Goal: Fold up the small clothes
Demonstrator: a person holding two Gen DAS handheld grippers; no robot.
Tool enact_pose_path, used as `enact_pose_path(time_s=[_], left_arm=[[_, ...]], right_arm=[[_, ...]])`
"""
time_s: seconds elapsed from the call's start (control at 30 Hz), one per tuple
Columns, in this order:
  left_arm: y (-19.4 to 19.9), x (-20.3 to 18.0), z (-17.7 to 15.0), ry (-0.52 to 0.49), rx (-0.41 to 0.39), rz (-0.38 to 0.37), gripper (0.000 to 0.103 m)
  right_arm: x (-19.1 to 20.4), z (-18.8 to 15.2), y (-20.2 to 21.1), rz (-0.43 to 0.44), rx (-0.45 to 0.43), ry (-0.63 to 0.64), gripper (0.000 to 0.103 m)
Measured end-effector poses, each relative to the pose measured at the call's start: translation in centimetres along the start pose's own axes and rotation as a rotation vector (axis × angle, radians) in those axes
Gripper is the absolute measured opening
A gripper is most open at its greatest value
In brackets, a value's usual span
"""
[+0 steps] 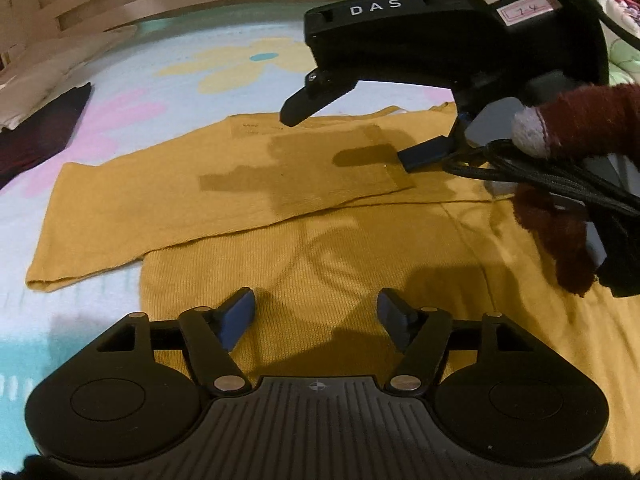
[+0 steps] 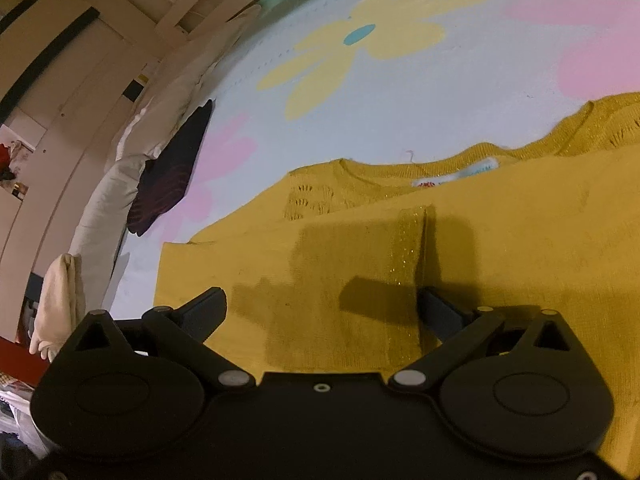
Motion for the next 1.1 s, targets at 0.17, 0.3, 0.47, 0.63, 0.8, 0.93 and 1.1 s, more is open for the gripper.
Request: enact_pose_path(time_s=[0.17,0.3,0.47,0.63,0.8,0.93,1.1], left_arm=[[0.1,-0.2,-0.3,0.026,-0.008,0.014,0.070],[0.7,-0.6,-0.9,0.065,-0.010,0.061,0.076],[1.1,-0.9,-1.0,0.109,0.000,0.081,0.076],[1.5,-0.7,-0.7,0.138,0.027,0.072,0.076],[1.1,-0.3,-0.2,0.149,0.033,0.090,0.076],[1.0,-0.4,-0.1,0.159,0.035,0.107,0.076],[1.0,-0.6,-0.1,0.162,0.034,0.119,0.077]], right_arm=[[0.0,-0.2,0.4,-0.053,-0.003,0.024,0.067],[-0.2,-0.4,0.7,-0.054,0.004,0.026,0.016],[1.6,-0.1,3.3,-0.092,-0.067,0.103,0.015],[1.9,0.2,8.6,-0.132,-0.174,0.140,0.015],[-1.6,-0.3,13.0,-0.197,-0.228,0.076,0.015],[-5.1,-0.9,15.1,-0.238,-0.247,-0.001,0.015],[-8.2,-1.6,16.0,-0.289,-0.239,-0.066,0.015]])
Point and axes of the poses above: each gripper's, at about its wrist camera, not at the fingertips, and y roughly against the way its jaws point, x to its left, z to its top, the point moved 3 cm from there along -y, roughly the way its jaws point, and after that the axes turned 12 degrees about x, right-handed, at the moved point
